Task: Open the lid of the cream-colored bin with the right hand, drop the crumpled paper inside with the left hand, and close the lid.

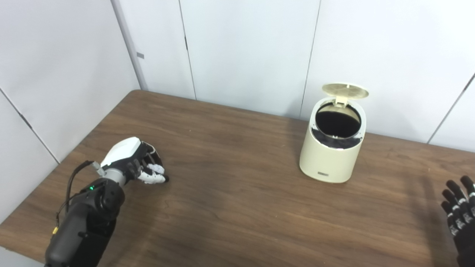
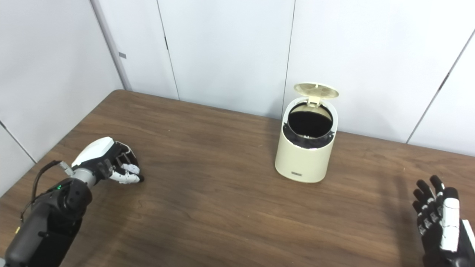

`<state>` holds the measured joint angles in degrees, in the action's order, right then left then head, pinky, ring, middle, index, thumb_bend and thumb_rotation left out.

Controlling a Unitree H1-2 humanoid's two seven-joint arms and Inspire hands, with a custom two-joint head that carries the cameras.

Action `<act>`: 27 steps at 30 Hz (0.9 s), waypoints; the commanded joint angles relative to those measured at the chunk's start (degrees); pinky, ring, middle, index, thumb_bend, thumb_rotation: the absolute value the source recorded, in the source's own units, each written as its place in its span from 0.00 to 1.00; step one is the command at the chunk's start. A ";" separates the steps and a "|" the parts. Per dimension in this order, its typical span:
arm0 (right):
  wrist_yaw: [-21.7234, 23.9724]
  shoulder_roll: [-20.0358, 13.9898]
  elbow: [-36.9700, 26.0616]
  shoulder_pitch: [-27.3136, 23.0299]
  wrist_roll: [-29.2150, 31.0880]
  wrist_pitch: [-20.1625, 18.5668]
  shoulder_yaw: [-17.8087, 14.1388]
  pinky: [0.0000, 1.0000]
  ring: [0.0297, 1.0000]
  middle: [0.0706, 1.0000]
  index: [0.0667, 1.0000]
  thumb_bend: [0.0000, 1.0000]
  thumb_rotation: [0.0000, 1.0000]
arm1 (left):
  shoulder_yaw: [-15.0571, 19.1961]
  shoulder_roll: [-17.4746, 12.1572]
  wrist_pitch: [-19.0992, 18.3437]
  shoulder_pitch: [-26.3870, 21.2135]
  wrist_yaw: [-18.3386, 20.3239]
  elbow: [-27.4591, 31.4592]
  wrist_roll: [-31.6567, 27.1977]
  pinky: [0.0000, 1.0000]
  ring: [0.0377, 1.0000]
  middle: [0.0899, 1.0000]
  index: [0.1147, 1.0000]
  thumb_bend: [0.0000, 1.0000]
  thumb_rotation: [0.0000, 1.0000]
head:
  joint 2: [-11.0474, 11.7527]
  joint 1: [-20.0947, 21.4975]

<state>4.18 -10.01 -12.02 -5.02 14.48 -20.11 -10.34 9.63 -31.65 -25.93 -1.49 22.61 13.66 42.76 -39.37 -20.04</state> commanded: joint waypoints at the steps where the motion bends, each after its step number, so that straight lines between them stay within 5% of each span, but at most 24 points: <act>1: 0.37 -0.46 -0.73 -0.98 0.01 2.21 -0.16 1.00 0.96 0.94 0.99 0.51 1.00 | 0.26 -2.13 1.03 -0.88 -2.19 2.44 -0.21 0.40 0.37 0.45 0.43 0.50 0.00 | -0.10 0.13; 8: 0.17 -0.17 -0.67 -0.86 -0.28 2.08 0.13 1.00 0.96 0.94 0.99 0.51 1.00 | -1.18 -3.13 0.10 -1.67 -1.28 5.68 0.33 0.55 0.45 0.49 0.38 0.50 0.00 | 0.15 0.66; 13: 0.47 -0.36 -0.25 -0.61 -0.77 2.65 0.77 1.00 0.96 0.95 1.00 0.52 1.00 | -1.39 -2.75 0.00 -2.03 -2.17 7.83 0.50 0.44 0.40 0.45 0.41 0.50 0.00 | 0.35 1.29; 27: 1.58 -0.38 6.16 -1.41 -1.11 8.94 1.13 1.00 0.97 0.96 1.00 0.54 1.00 | -3.42 -1.13 0.73 -6.63 -2.20 12.89 1.00 0.46 0.38 0.44 0.43 0.50 0.00 | 1.63 5.60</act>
<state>5.08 -9.99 -5.57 -5.15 13.23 -13.02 -9.25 6.07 -31.82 -25.72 -5.49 21.73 23.61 43.05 -37.71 -14.41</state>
